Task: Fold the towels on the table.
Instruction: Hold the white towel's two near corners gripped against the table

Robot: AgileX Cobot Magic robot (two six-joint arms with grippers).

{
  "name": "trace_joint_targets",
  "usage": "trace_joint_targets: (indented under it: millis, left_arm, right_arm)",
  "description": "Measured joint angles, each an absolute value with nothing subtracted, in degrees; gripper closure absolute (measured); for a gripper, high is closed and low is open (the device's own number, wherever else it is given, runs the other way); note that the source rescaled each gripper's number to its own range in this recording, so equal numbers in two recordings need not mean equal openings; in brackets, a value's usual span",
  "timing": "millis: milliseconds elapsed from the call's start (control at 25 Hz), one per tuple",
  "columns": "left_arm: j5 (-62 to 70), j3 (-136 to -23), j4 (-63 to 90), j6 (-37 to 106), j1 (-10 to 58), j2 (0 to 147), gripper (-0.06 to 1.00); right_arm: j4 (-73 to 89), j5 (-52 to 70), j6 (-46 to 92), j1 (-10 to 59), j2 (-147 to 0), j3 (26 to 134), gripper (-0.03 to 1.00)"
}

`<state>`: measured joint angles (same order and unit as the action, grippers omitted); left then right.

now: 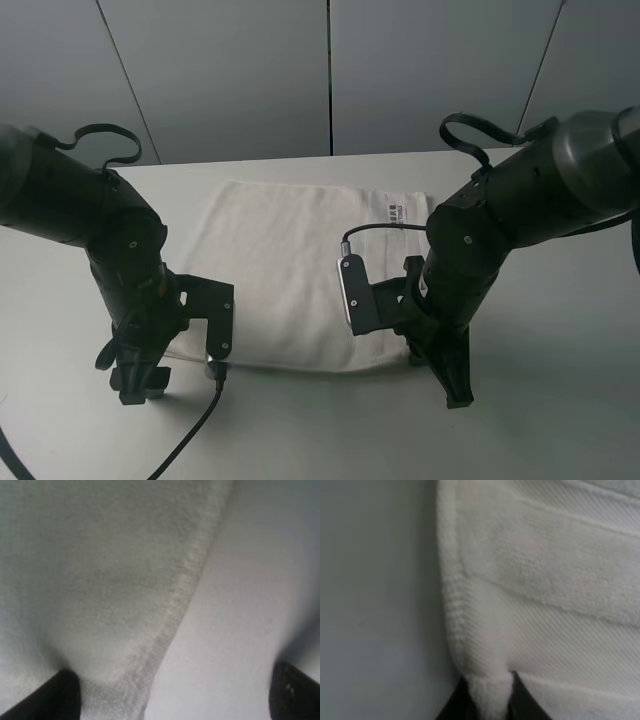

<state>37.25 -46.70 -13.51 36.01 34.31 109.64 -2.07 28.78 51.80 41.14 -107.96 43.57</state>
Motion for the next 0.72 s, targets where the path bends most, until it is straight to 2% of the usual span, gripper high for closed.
trace_joint_targets:
  millis: [80,200,560,720]
  left_arm:
    - [37.12,-46.7,-13.51,35.96,34.31,109.64,-0.01]
    - [36.57,-46.81,-14.0,35.7,34.31,109.64,0.12]
    - [33.87,-46.81,-22.81,27.38,34.31,109.68,0.69]
    - [31.01,-46.81,-31.01,16.69,34.31,110.01,0.86]
  right_arm:
    - [-2.07,28.78,51.7,41.14,-107.96,43.57,0.97]
    - [-1.88,28.78,51.7,41.14,-107.96,43.57,0.97]
    - [-0.49,28.89,50.32,41.14,-107.96,43.57,0.97]
    - [0.0,28.89,49.5,41.14,-107.96,43.57,0.97]
